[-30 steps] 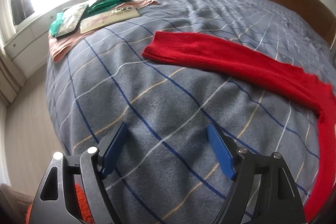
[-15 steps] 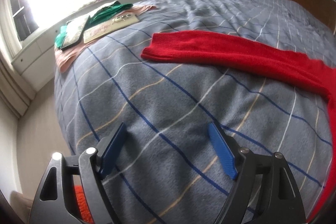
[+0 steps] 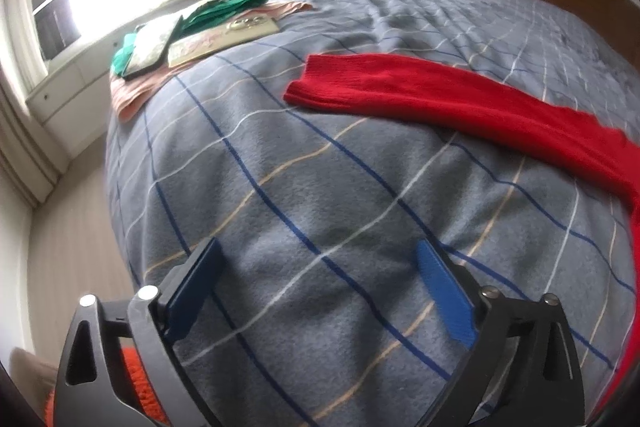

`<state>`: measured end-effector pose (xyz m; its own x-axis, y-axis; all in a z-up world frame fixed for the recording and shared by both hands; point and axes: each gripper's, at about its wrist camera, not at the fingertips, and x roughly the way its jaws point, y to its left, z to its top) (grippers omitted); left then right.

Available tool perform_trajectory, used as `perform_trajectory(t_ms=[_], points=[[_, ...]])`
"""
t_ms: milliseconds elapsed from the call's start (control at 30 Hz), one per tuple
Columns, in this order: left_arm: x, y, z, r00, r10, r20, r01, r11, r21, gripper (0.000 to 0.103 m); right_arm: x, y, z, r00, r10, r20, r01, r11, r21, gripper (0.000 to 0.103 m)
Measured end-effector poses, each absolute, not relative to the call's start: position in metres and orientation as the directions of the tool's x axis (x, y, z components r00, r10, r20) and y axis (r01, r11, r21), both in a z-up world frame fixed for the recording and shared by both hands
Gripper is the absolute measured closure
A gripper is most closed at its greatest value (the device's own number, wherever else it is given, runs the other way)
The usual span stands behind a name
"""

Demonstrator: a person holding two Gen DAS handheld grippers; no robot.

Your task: Fold small clothes

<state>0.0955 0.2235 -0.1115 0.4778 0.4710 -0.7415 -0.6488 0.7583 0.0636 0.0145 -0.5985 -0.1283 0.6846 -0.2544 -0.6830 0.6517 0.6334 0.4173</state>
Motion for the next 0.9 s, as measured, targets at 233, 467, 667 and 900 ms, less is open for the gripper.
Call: perform_trajectory(t_ms=[233,467,667,900], points=[[0.096,0.227,-0.113,0.479,0.462,-0.747,-0.658,0.751,0.043,0.001,-0.03,-0.619,-0.125,0.634,-0.393,-0.666,0.759,0.482,0.438,0.06],[0.094,0.225,-0.114,0.476,0.473,-0.742,-0.667,0.744,0.047,0.001,-0.058,-0.637,-0.121,0.594,-0.454,-0.664,0.802,0.405,0.44,0.052],[0.094,0.224,-0.115,0.481,0.483,-0.732,-0.673,0.738,0.045,0.0,-0.068,-0.638,-0.113,0.587,-0.495,-0.64,0.807,0.415,0.419,0.051],[0.094,0.224,-0.114,0.481,0.488,-0.728,-0.674,0.737,0.049,0.0,-0.07,-0.634,-0.106,0.581,-0.531,-0.617,0.812,0.422,0.402,0.051]])
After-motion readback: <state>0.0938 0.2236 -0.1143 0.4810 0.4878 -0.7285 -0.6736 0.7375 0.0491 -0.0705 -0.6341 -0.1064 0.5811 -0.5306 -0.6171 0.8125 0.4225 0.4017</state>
